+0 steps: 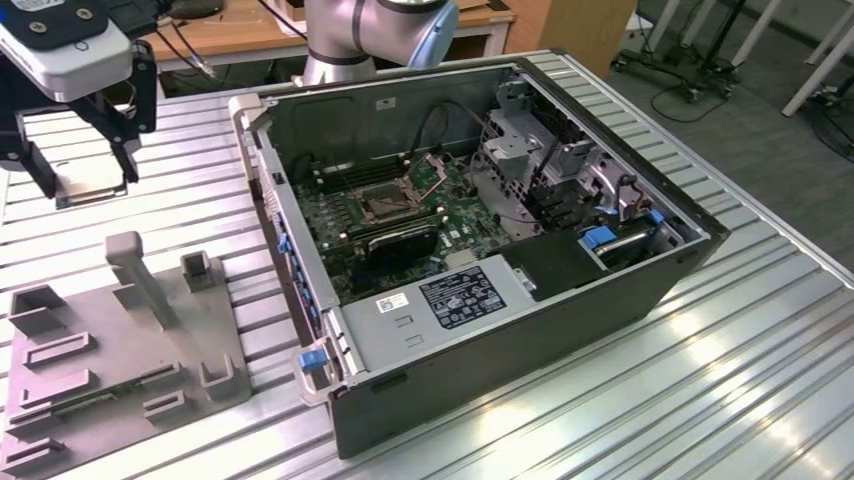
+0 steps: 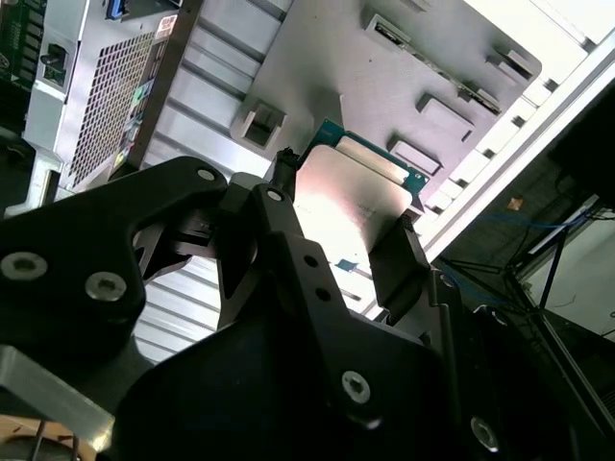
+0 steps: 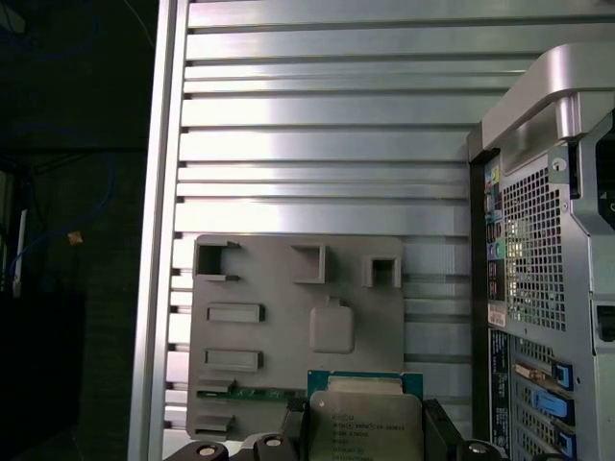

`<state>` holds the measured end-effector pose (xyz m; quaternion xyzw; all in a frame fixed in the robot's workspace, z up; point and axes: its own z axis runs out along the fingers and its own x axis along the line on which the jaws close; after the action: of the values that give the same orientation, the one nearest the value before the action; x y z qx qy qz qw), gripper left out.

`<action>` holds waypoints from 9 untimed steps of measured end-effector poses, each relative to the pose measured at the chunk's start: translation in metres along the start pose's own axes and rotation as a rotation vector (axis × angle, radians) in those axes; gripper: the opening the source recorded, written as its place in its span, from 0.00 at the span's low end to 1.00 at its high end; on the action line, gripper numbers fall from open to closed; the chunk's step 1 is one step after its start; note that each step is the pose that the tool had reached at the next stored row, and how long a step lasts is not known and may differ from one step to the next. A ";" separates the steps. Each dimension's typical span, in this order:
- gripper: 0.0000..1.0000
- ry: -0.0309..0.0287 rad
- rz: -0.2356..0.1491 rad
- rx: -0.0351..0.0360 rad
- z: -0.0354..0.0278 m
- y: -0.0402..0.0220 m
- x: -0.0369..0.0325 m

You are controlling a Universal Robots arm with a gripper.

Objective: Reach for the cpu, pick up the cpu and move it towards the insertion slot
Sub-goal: 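Pick up the cpu and move it towards the insertion slot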

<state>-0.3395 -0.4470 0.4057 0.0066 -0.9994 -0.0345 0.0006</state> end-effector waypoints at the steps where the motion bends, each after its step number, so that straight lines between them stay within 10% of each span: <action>1: 0.55 0.0000 0.000 0.0000 0.0000 0.0000 -0.0007; 9: 0.55 0.0000 0.000 0.0000 0.0000 -0.0001 -0.0043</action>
<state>-0.3351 -0.4470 0.4057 0.0066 -0.9994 -0.0345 0.0006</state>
